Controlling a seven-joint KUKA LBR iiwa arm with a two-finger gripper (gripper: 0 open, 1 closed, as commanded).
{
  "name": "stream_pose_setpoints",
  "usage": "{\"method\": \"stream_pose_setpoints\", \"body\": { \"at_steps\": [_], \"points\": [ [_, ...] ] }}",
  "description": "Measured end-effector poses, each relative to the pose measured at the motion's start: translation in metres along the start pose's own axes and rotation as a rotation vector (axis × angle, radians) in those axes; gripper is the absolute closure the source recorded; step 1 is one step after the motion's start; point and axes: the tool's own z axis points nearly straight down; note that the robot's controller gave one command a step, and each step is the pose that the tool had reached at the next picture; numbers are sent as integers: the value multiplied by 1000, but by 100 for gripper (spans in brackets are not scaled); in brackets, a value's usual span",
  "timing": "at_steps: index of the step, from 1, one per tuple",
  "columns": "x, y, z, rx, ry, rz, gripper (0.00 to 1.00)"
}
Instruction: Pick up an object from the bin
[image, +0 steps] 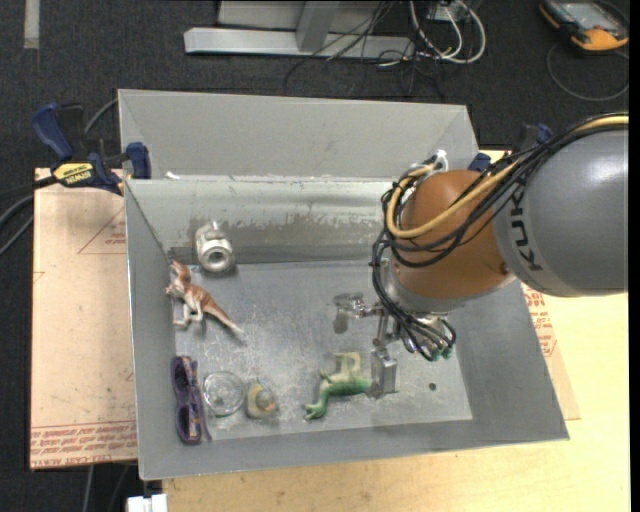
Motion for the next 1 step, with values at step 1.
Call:
{"method": "stream_pose_setpoints", "body": {
  "at_steps": [1],
  "points": [
    [6, 12, 55, -4, 10, -48, 0]
  ]
}}
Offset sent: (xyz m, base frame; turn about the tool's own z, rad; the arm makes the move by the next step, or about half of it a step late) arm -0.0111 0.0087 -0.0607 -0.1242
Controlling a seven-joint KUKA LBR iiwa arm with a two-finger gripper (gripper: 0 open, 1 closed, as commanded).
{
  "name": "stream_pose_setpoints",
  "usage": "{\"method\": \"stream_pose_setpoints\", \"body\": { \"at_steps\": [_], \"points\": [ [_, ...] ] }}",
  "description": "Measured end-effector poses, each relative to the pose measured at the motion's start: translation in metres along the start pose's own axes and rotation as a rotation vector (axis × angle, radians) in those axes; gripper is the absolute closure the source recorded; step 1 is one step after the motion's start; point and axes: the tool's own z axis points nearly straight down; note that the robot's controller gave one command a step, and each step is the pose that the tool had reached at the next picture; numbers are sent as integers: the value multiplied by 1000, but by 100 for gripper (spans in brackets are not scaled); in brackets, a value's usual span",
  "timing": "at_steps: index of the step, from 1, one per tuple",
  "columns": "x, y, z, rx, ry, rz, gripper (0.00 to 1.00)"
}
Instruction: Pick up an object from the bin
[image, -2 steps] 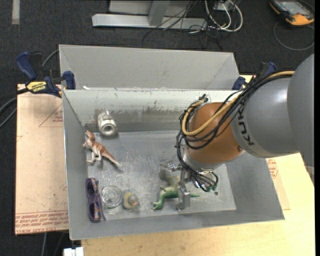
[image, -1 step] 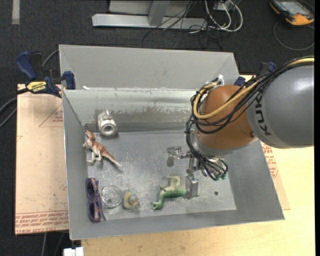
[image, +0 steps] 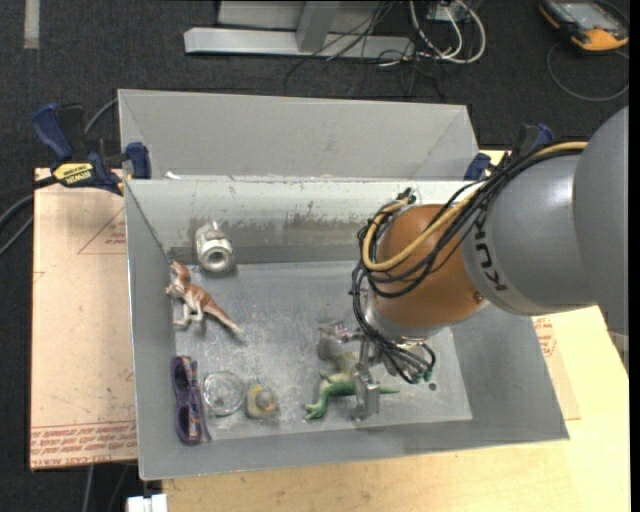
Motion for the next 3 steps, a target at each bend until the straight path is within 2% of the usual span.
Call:
{"method": "stream_pose_setpoints", "body": {
  "at_steps": [1, 2, 3],
  "points": [
    [1, 0, 3, 3, -9, -53, 0],
    [0, 0, 1, -1, -1, 1, 100],
    [0, 0, 1, -1, -1, 1, 100]
  ]
}}
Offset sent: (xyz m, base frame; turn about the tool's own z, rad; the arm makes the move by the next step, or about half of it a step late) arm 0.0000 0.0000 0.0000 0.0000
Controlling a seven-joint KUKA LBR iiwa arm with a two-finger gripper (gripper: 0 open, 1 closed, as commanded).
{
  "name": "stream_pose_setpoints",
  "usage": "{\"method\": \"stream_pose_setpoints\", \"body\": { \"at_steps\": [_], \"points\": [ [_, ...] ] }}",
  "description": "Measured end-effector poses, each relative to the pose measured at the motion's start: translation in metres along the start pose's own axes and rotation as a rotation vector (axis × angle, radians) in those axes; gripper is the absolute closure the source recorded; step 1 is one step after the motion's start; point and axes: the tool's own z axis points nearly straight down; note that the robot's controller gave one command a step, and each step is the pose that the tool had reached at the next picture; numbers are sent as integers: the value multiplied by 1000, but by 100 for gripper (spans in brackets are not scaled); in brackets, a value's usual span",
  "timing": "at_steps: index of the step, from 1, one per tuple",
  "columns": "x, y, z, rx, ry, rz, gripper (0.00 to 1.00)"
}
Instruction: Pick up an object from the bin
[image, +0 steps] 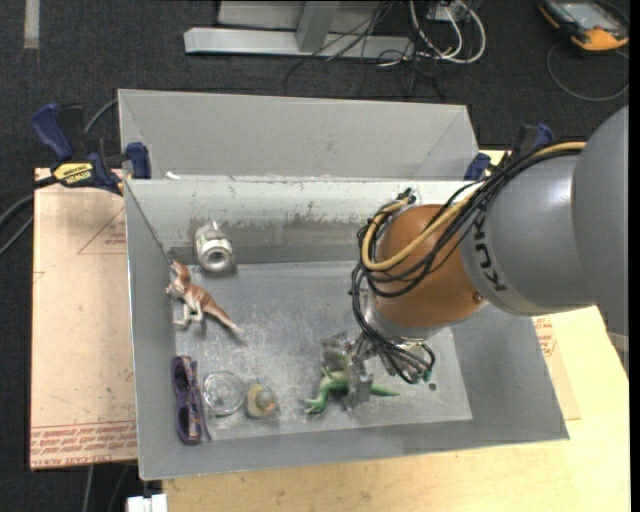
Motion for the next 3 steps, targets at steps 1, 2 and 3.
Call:
{"method": "stream_pose_setpoints", "body": {
  "at_steps": [1, 2, 3],
  "points": [
    [1, 0, -3, -1, 3, 0, 100],
    [1, 1, -11, -1, 2, 0, 100],
    [1, 1, -21, -2, 5, 0, 100]
  ]
}}
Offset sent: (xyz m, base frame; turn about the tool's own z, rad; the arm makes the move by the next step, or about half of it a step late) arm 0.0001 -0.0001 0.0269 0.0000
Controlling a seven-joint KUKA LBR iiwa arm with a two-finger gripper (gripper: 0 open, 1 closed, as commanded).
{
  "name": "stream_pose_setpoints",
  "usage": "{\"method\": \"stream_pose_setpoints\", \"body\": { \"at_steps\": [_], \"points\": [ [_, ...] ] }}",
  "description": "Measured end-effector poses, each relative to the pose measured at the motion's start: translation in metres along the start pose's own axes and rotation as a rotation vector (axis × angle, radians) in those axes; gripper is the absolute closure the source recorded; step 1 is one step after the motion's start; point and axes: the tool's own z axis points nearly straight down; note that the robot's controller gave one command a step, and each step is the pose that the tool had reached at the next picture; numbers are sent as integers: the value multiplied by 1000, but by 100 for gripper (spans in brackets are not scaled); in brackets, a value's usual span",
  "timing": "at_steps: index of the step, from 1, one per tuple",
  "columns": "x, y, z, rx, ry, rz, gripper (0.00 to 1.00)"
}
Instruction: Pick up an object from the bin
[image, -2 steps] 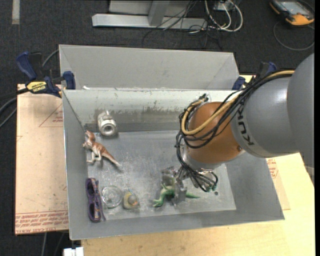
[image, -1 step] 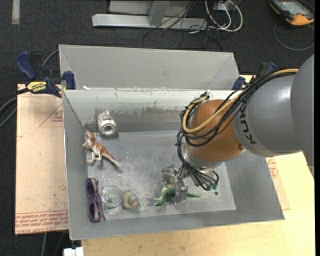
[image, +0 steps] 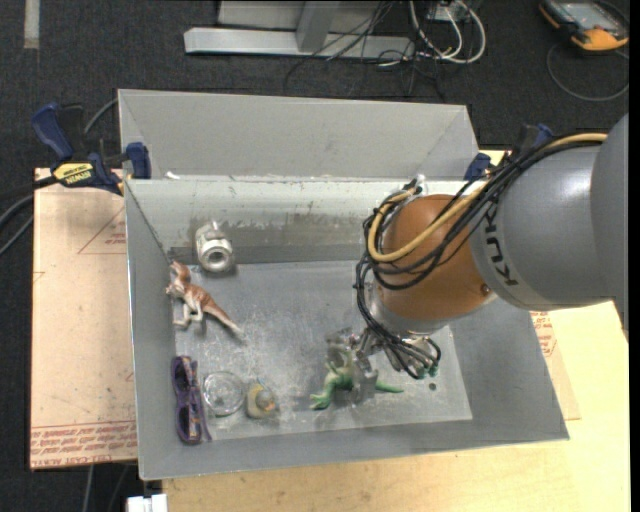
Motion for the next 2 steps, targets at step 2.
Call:
{"method": "stream_pose_setpoints", "body": {
  "at_steps": [2],
  "points": [
    [-1, 0, -25, 2, -6, 1, 100]
  ]
}}
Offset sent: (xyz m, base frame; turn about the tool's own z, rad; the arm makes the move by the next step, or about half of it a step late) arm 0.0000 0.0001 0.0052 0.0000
